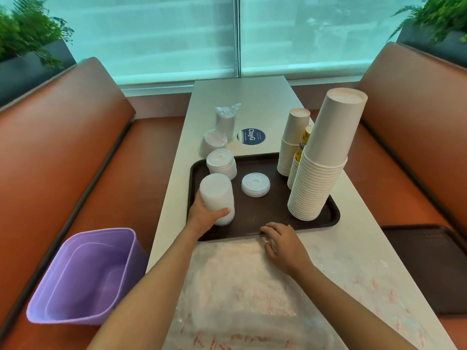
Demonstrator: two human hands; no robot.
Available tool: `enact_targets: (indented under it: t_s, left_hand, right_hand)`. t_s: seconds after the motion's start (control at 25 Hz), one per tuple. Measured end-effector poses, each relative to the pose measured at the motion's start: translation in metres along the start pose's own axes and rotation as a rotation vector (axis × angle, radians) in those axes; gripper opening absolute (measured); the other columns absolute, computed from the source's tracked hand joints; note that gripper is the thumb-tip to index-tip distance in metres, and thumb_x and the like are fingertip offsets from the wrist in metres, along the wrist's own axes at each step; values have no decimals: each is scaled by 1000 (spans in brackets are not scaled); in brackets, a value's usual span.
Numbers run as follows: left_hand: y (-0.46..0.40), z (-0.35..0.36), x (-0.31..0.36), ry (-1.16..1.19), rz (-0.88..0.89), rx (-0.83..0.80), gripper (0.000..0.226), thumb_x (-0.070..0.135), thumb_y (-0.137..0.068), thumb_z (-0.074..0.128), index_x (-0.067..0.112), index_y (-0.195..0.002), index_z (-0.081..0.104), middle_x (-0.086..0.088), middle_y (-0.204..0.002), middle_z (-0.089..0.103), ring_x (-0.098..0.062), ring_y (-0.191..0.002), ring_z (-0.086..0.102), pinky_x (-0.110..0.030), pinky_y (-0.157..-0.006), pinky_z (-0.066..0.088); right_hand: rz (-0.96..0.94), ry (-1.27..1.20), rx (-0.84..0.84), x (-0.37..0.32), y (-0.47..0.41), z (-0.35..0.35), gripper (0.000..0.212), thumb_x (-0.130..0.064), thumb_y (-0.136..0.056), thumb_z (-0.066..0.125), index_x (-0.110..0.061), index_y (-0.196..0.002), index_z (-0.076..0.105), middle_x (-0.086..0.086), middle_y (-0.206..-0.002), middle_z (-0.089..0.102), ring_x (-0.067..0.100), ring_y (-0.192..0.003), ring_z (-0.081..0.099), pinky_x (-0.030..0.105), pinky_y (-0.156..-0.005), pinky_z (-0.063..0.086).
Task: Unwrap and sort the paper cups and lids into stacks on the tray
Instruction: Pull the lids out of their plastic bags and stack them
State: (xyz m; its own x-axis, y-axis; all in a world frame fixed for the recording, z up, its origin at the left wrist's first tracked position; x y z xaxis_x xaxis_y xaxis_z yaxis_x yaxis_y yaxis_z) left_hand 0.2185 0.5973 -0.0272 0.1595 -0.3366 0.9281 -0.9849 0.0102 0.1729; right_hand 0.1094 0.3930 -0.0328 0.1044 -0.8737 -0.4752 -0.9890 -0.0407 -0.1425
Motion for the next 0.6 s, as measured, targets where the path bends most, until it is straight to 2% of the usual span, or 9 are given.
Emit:
enact_targets:
  t_s: [0.12, 0.24, 0.4, 0.48, 0.6]
  left_hand:
    - [3, 37, 12, -78, 18, -84, 95, 20, -63, 87, 22, -141, 32, 0, -130, 49, -18, -120, 45, -35, -99, 43]
    - [2, 80, 30, -94, 64, -170, 94, 23, -65, 86, 20, -141, 30, 1, -132, 47, -15, -119, 43, -34, -102, 40]
    - [-6, 114, 40, -140, 68, -201, 101, 30, -65, 85, 17, -145, 25, -5, -140, 44, -22, -129, 41, -37, -107, 37]
    - [-8, 120, 45, -140, 73, -207, 104, 30, -67, 84, 17, -148, 19, -5, -142, 41, -21, -131, 39, -33, -107, 35]
    - [-8, 120, 43, -62, 101, -252, 101, 35, -72, 79, 23, -149, 15, -4, -146, 35, -22, -131, 37, -39, -110, 34]
  right_hand:
    - [15, 34, -20, 12, -15, 4, 27, -18, -85, 63, -15, -111, 69, 2, -109, 67, 26, -101, 60, 41, -92, 43]
    - [49, 8, -38, 21, -23, 5, 19, -25, -88, 62, -19, -103, 72, -3, -103, 68, 24, -94, 58, 35, -79, 38]
    - [80, -51, -70, 26, -29, 4, 18, -29, -89, 61, -24, -103, 71, -7, -104, 65, 19, -94, 52, 30, -77, 31]
    - [95, -60, -77, 27, -30, 3, 18, -30, -88, 61, -25, -103, 71, -7, -104, 64, 17, -94, 51, 29, -78, 31]
    - [109, -67, -88, 29, -29, 4, 19, -30, -89, 61, -25, -103, 71, -7, -103, 64, 18, -93, 51, 31, -79, 33]
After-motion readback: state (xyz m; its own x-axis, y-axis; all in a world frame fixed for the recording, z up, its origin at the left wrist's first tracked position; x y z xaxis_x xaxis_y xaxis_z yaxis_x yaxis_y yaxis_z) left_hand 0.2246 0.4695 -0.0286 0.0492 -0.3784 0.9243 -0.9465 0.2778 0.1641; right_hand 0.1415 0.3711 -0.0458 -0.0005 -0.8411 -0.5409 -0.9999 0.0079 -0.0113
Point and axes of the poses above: each hand's wrist, its own y-axis away from the middle knuckle, its own z-axis out of the palm, x = y × z, the point moved 10 cm from there along -y, towards the middle knuckle
